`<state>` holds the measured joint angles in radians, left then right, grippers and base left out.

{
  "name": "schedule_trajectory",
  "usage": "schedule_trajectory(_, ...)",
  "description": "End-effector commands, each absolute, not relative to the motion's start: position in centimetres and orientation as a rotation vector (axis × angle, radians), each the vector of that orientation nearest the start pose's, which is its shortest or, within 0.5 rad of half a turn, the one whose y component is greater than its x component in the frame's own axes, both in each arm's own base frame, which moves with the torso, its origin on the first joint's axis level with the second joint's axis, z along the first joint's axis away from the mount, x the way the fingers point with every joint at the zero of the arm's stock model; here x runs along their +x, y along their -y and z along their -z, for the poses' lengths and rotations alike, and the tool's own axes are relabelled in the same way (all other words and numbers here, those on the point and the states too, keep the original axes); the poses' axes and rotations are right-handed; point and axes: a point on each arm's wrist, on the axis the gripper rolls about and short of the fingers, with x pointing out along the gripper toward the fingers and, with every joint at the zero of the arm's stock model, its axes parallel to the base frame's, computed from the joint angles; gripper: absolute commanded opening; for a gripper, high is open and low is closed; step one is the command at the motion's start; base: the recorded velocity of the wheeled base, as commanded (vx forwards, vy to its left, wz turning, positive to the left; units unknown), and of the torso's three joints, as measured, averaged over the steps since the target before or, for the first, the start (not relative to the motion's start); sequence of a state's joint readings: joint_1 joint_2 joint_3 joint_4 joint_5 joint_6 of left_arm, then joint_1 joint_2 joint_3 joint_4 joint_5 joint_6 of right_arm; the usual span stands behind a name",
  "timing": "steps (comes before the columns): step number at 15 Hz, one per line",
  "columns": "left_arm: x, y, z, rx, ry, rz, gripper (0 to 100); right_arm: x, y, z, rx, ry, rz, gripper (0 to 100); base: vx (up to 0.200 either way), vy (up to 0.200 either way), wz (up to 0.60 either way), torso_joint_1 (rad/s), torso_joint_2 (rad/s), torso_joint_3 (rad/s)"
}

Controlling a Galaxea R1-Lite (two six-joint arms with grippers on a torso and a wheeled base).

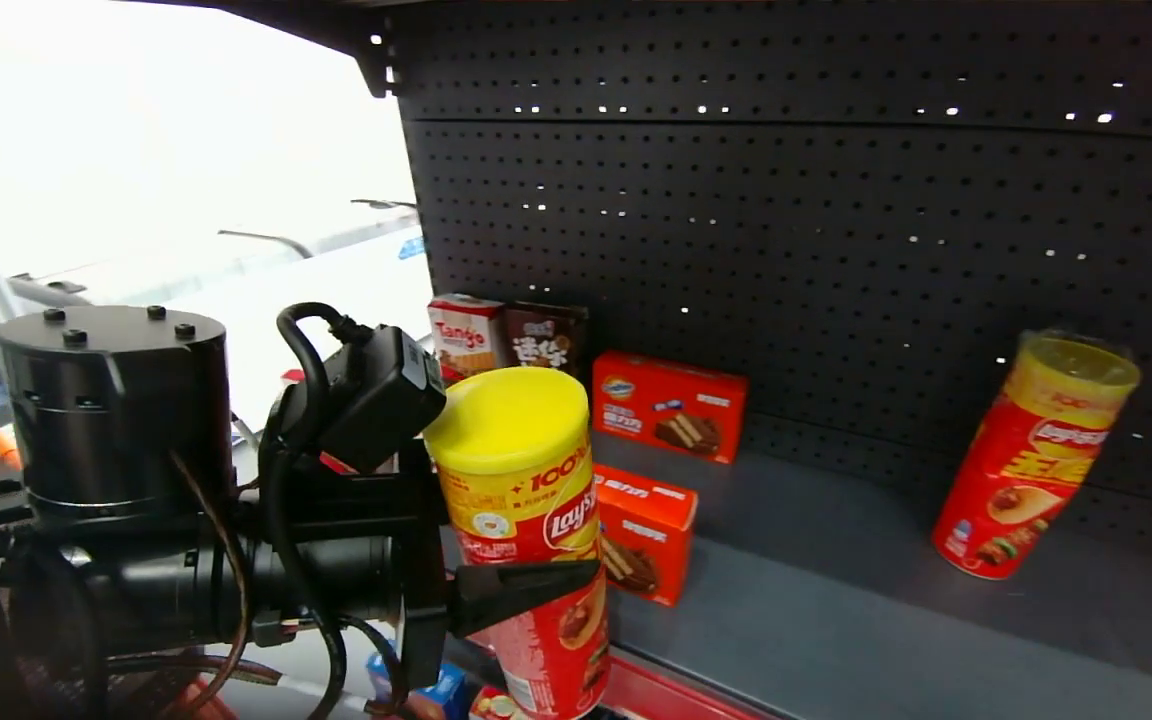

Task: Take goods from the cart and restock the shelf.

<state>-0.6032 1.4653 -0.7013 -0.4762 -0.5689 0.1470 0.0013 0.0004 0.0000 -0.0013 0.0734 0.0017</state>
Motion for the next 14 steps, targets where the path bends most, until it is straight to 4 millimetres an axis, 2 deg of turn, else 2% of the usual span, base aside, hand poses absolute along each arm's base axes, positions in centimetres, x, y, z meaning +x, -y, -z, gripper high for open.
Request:
schedule_trajectory(1, 19.19, 14.77, -20.48, 0.133, -0.215, 1.187, 0, -2.29, -0.16, -7.56, 0.001, 0.001, -0.075, 100, 0.0, 0.0, -0.6, 0.007, 0.0, -0.007)
schedule_trajectory(6, 18.9, 15.26, -20.98, 0.135, -0.194, 1.211, 0, -2.29, -0.16, -7.56, 0.001, 0.001, -0.075, 100, 0.0, 0.0, -0.6, 0.003, 0.0, 0.003)
schedule_trajectory(10, 19.03, 15.21, -20.9, 0.135, -0.198, 1.206, 0, -2.29, -0.16, -7.56, 0.001, 0.001, -0.075, 100, 0.0, 0.0, 0.0, 0.0, 0.0, 0.0)
schedule_trajectory(13, 19.03, 15.16, -20.82, 0.135, -0.201, 1.205, 0, -2.29, -0.16, -7.56, 0.001, 0.001, -0.075, 100, 0.0, 0.0, -0.6, 0.004, 0.01, 0.005)
schedule_trajectory(14, 19.05, 15.13, -20.82, 0.135, -0.201, 1.202, 0, -2.29, -0.16, -7.56, 0.001, 0.001, -0.075, 100, 0.0, 0.0, 0.0, 0.0, 0.0, 0.0)
